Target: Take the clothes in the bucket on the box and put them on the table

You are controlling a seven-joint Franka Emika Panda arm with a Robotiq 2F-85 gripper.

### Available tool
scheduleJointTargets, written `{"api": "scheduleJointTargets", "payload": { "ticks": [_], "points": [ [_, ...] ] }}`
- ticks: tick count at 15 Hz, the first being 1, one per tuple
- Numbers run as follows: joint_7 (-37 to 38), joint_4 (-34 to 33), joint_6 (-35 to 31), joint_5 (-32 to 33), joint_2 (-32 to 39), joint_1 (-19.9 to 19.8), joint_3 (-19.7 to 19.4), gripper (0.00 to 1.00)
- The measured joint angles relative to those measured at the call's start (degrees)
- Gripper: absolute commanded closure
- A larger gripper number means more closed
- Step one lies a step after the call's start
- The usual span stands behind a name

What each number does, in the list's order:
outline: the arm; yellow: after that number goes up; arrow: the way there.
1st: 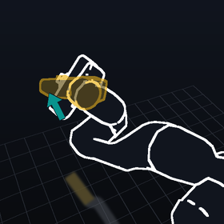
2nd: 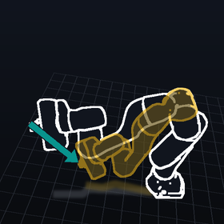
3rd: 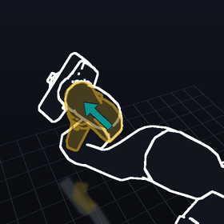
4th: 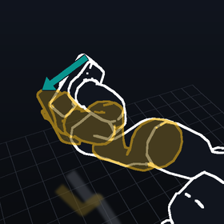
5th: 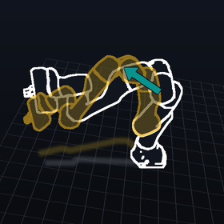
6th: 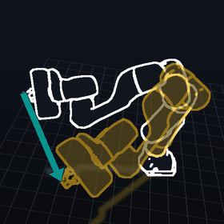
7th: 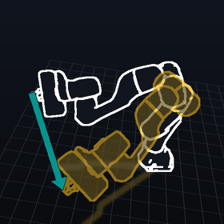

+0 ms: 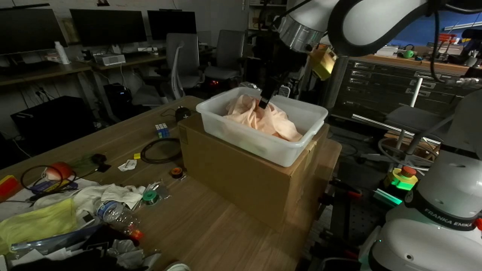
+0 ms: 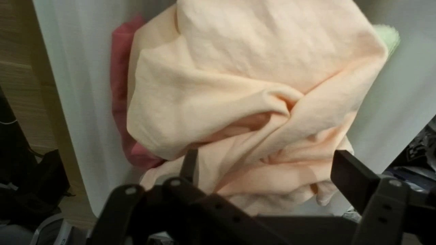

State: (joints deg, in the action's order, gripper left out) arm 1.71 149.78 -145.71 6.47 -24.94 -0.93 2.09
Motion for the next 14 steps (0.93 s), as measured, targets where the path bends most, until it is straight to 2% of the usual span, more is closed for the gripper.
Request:
{"api": "scheduleJointTargets", "payload": {
  "ticks": [8, 13, 14],
  "points": [
    [6.48, -8.42, -0.63, 0.15, 13.51, -0.74, 0.09, 0.00],
    [11.33, -12.61, 5.26, 1.79, 19.13, -1.01, 0.06, 0.00],
    [11.78, -13.33, 6.45, 1.89, 19.87, -1.01, 0.05, 0.06]
  ]
}}
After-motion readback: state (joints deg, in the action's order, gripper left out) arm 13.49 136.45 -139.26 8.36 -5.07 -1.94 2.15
